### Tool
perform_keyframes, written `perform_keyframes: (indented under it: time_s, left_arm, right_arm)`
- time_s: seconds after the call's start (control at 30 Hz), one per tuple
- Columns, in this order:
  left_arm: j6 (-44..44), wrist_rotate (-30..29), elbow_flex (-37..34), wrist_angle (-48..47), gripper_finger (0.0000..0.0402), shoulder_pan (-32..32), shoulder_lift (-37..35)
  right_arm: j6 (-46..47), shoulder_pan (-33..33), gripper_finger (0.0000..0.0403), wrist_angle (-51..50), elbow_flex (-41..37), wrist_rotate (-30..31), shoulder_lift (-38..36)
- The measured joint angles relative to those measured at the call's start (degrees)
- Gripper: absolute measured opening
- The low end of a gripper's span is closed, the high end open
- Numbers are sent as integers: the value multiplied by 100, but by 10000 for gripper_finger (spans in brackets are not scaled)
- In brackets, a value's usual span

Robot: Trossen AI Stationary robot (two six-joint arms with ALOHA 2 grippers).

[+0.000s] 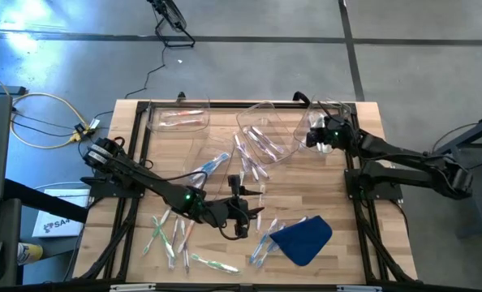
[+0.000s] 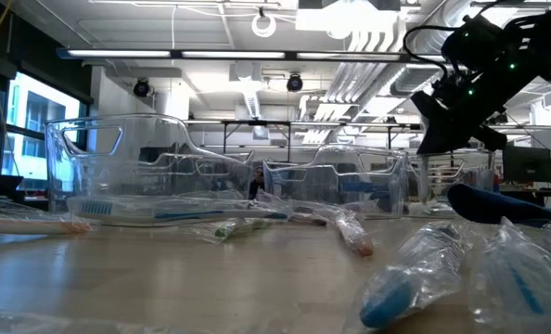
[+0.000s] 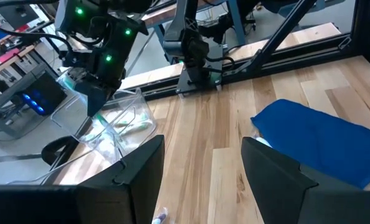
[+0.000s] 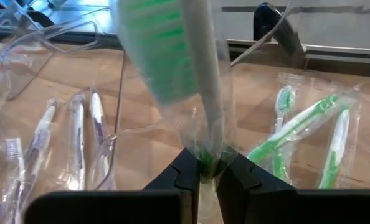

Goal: Pick & Place Toothbrushes
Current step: Put the green toothbrush into the top right transparent bin

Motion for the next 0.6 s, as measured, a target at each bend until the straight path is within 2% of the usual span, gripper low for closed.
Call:
perform_keyframes:
  time_s: [0.33, 0.5, 0.6]
  left_arm:
    - [-4, 0, 0, -77, 209, 0, 0]
    - [-2, 0, 0, -109, 209, 0, 0]
    - [-2, 0, 0, -109, 209, 0, 0]
  right_arm:
    - [-164, -39, 37, 10, 0, 128, -6]
    - [-363, -39, 81, 29, 0, 177, -6]
    - [-183, -37, 117, 48, 0, 516, -9]
